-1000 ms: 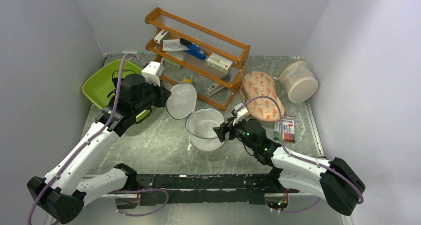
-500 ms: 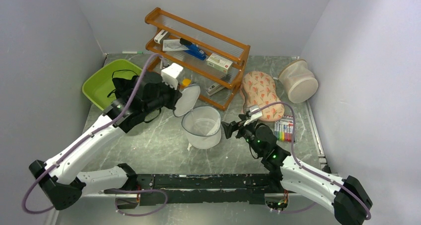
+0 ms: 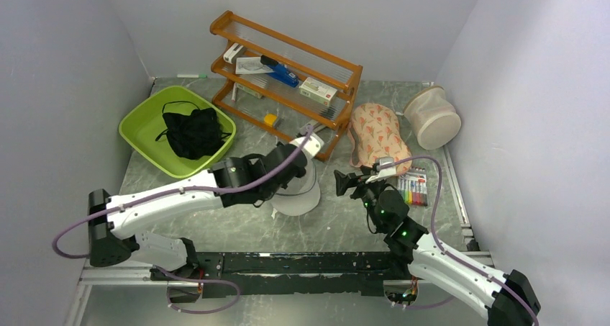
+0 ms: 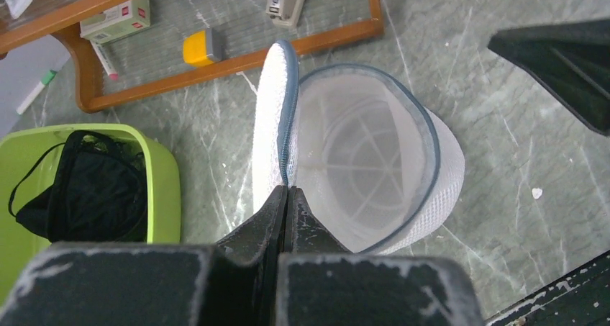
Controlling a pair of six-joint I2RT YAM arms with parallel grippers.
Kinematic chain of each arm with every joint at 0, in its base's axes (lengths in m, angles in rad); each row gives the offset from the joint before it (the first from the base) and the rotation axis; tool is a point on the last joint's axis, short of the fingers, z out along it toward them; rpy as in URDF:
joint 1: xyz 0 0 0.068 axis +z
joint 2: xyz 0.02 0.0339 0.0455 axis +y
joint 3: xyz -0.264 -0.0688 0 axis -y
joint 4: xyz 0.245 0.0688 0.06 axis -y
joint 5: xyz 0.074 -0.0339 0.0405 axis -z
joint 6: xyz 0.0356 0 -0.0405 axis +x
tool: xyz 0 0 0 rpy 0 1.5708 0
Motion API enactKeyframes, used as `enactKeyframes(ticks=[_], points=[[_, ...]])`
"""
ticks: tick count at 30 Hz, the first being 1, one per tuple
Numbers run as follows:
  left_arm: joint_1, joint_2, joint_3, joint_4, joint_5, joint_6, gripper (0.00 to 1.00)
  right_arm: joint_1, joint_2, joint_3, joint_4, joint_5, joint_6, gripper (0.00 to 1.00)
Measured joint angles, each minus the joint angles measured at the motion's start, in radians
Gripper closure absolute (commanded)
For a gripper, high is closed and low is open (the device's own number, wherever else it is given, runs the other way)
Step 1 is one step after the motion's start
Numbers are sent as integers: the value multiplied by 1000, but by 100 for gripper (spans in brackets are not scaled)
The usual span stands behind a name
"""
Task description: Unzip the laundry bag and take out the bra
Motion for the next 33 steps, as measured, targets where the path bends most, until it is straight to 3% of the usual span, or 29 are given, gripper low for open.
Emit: enactKeyframes(ticks=[10, 22, 33], points=[[-93, 191, 0, 6, 45, -33, 93, 0, -5, 0, -13, 38, 8, 11], [-100, 275, -152, 243, 219, -90, 93, 0, -31, -2, -31, 74, 23, 12], [19, 289, -312, 413, 346, -115, 88, 0, -28, -2, -40, 87, 27, 12]])
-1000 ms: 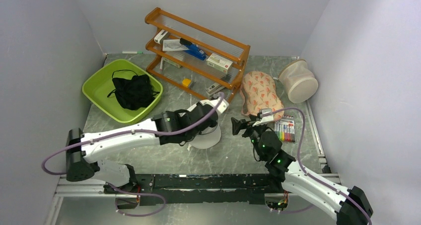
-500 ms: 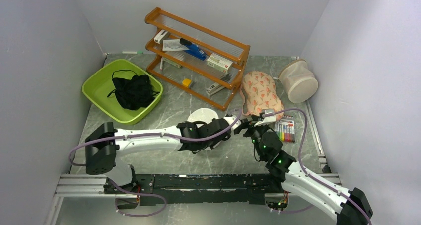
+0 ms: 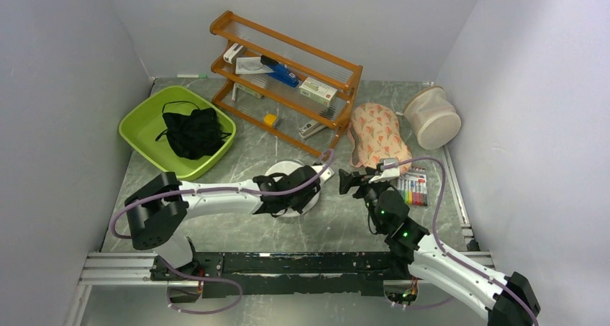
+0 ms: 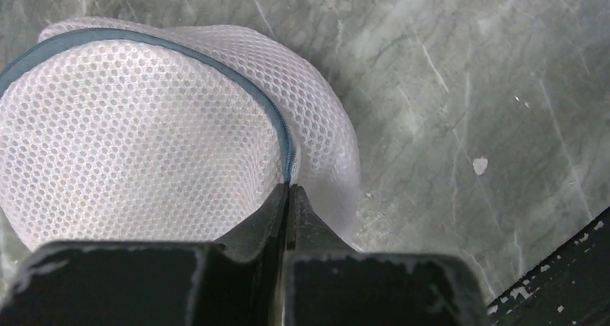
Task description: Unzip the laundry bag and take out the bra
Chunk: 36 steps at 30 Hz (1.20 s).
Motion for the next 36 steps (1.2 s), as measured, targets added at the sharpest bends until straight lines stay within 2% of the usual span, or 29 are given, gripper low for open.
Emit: enactKeyframes(ticks=[6, 9, 13, 18, 26, 31, 36], points=[[56, -5, -51, 82, 84, -13, 78, 0, 3, 0, -2, 2, 0, 12], [64, -26, -64, 96, 118, -17, 67, 0, 6, 0, -2, 2, 0, 12], [77, -75, -68, 102, 159, -23, 45, 0, 23, 0, -2, 2, 0, 12], [145, -193, -84, 112, 234, -39, 34, 0, 31, 0, -2, 0, 0, 12], [484, -424, -211, 249, 449, -149, 19, 0, 37, 0, 1, -4, 0, 12], [687, -460, -314, 325, 577, -266, 17, 0, 53, 0, 4, -10, -1, 12], [861, -537, -351, 328, 631, -356, 16, 0, 87, 0, 14, -23, -1, 9]])
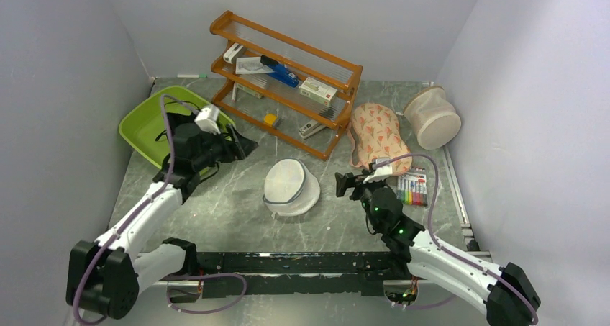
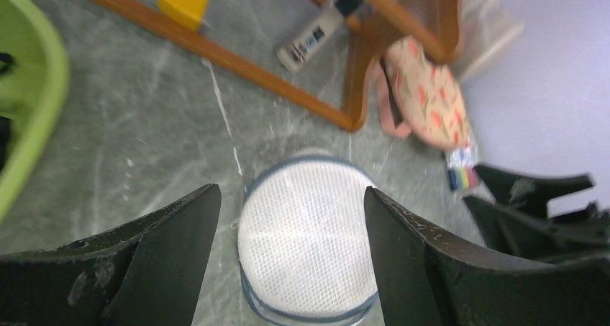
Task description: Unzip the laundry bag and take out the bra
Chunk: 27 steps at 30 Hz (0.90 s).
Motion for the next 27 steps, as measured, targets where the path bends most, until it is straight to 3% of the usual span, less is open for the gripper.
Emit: enactKeyframes(ticks=[4, 8, 16, 23, 27], points=[[94, -51, 64, -55, 3, -30, 16, 0, 41, 35, -47, -24, -5, 1], [126, -44, 257, -138, -8, -21, 15, 0, 75, 180, -159, -26, -11, 0], [129, -50, 598, -209, -131, 162, 8, -30, 92, 531, -352, 32, -56, 0], [129, -96, 618, -260, -268, 289, 6, -235, 170, 782, -533, 6, -100, 0], [108, -122, 631, -291, -328, 337, 6, -283, 203, 942, -631, 6, -123, 0]])
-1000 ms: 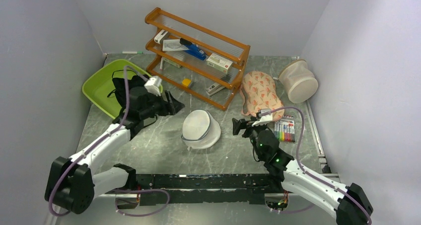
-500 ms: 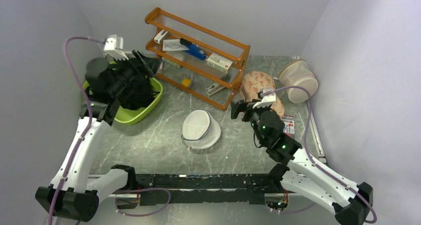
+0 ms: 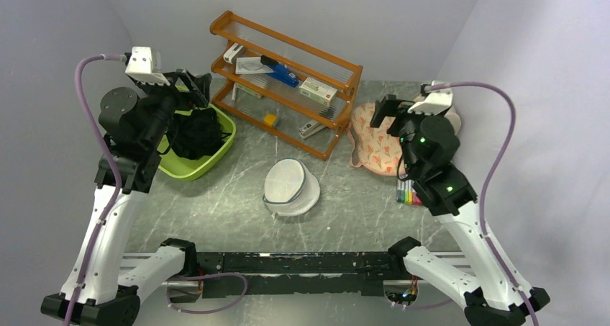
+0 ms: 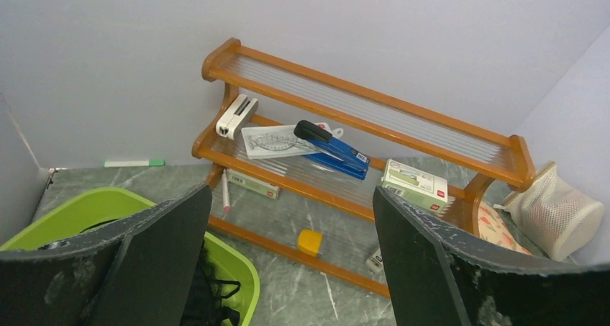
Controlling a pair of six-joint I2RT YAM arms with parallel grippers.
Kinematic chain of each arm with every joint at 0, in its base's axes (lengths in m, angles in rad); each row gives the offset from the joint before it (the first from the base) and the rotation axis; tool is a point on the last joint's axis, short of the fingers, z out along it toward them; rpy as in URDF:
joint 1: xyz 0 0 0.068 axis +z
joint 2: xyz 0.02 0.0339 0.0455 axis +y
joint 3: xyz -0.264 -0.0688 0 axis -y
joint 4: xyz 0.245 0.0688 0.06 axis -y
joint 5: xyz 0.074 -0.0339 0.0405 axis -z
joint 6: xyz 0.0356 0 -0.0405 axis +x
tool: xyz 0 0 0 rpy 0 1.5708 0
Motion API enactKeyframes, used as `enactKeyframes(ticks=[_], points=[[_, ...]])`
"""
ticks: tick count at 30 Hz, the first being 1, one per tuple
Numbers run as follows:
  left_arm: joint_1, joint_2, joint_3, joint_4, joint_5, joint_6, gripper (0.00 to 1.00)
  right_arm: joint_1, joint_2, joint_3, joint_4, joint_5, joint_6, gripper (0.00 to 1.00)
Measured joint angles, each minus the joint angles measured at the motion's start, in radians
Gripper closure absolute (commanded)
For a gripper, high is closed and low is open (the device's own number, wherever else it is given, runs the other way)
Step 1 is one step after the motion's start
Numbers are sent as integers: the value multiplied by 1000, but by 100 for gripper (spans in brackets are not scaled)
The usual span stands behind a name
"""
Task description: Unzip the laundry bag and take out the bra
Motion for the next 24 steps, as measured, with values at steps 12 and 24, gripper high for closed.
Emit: enactKeyframes(ticks=[12, 24], points=[[-69, -94, 19, -17, -57, 74, 6, -1, -42, 198, -98, 24, -20, 0], [-70, -75, 17, -18, -58, 77, 6, -1, -64, 161, -97, 40, -23, 0]])
